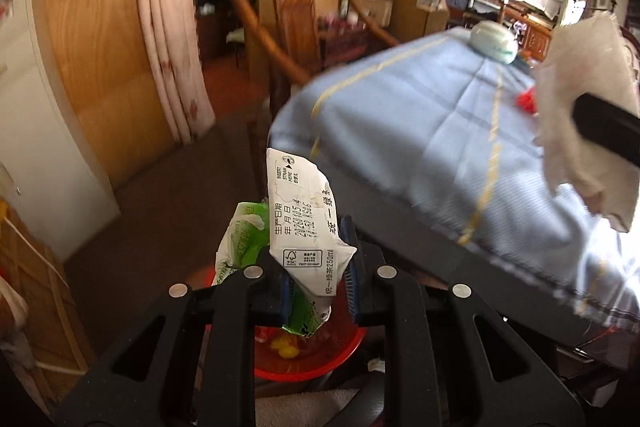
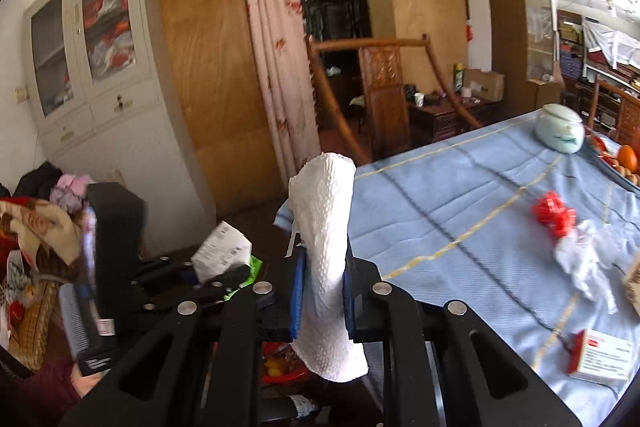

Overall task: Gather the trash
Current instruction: 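Open both tools over the red wastebasket to drop carton and tissue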

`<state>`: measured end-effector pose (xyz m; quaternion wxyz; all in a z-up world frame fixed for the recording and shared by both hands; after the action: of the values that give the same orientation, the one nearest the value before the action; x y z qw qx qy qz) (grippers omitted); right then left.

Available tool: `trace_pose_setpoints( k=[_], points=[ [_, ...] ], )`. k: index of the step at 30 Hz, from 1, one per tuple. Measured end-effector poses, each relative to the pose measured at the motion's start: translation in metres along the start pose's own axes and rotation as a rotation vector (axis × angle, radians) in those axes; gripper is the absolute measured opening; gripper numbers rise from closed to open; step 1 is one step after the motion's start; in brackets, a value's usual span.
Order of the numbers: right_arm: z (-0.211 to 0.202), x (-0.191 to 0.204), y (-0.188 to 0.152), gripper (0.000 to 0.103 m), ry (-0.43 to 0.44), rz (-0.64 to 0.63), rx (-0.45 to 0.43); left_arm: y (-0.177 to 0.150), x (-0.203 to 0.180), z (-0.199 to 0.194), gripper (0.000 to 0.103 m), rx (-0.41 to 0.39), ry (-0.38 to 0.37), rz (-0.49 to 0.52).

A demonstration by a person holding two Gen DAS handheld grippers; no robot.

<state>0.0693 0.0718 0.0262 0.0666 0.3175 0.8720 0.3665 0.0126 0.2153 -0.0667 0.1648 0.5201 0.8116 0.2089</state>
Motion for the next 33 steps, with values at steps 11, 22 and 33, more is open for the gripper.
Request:
trace_pose_setpoints(
  k=[11, 22, 33],
  points=[
    [0.086, 0.025, -0.001, 0.017, 0.013, -0.018, 0.211, -0.006, 0.068, 0.051, 0.085, 0.127, 0.074, -0.192],
    [0.145, 0.073, -0.014, 0.026, 0.065, -0.119, 0.368, -0.021, 0.166, 0.064, 0.087, 0.201, 0.110, -0.582],
    [0.129, 0.057, -0.010, 0.059, 0.031, -0.055, 0.313, -0.017, 0.150, 0.068, 0.087, 0.189, 0.125, -0.543]
  ],
)
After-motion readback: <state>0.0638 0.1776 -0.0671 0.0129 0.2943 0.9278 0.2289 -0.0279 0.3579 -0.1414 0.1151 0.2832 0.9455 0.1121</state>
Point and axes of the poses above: each gripper's, at about its wrist camera, not at the fingertips, and z roughly the way its jaws point, x to its left, y to its top, the point moved 1 cm from there along z, roughly the way its jaws point, and after that the axes turned 14 degrees about x, right-handed, at the moved point
